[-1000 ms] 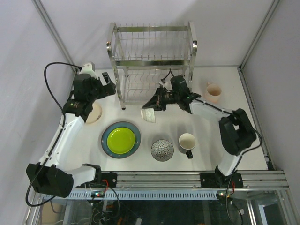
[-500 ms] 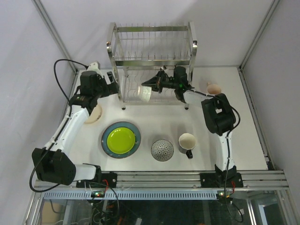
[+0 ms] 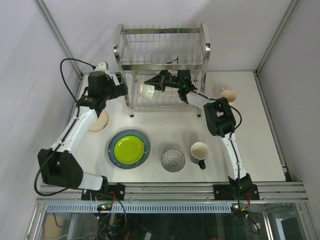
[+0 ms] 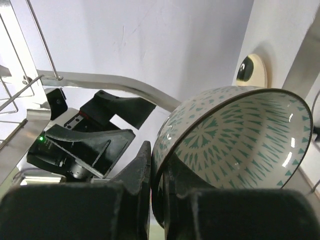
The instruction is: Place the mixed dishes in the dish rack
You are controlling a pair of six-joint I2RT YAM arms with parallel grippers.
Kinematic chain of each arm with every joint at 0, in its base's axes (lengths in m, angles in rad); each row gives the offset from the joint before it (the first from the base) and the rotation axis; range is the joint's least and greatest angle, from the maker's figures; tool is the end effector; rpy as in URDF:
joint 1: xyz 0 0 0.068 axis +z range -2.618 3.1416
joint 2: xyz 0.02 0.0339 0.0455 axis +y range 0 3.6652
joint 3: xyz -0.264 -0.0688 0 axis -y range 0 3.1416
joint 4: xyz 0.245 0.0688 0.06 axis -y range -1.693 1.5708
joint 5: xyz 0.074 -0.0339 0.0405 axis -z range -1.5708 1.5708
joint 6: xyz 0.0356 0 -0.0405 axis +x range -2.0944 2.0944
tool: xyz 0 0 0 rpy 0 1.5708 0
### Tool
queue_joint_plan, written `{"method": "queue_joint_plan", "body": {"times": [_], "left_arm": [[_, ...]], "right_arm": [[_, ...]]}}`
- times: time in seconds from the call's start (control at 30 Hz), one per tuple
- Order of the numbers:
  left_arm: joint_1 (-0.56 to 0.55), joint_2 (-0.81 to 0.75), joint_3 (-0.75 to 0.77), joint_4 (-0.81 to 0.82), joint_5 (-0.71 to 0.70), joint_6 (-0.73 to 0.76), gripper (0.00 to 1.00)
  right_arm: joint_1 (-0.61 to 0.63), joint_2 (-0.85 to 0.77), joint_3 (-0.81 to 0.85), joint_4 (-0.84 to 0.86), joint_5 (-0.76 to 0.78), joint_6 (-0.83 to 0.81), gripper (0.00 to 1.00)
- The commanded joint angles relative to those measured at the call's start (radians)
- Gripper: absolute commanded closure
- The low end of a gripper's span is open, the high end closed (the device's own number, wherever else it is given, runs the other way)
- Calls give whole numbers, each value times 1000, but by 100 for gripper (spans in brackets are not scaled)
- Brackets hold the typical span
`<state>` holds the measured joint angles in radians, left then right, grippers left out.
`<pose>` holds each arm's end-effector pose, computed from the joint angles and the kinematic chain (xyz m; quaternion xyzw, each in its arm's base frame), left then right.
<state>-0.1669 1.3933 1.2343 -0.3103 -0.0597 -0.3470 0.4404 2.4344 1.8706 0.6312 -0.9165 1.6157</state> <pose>0.3184 -0.0515 0.3443 -0.0922 0.8469 -0.1083 0.5124 0.4903 0.2623 0.2112 0.0706 0.6889 0.7170 0.0797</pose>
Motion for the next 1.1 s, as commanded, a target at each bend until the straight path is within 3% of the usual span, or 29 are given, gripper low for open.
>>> {"method": "queue_joint_plan", "body": {"times": [0.0,0.17,0.3,0.53,0.83,1.07], "left_arm": [[4,-3,62,41,-17,13,0],[5,-18,38,48,-23,7,0],[5,-21,25,55,-27,10,0],[5,5,27,95,-18,22,0],[-23,128,90,158,-85,50,0],[-44,196,108,213,-127,75,19]], "right_arm": [[3,63,200,81,40,13,100],[-1,215,463,5,55,-21,100],[-7,284,558,-42,93,-47,100],[-6,318,576,-2,144,-135,100],[-33,328,588,37,135,-85,100],[-44,308,565,28,127,-89,100]]}}
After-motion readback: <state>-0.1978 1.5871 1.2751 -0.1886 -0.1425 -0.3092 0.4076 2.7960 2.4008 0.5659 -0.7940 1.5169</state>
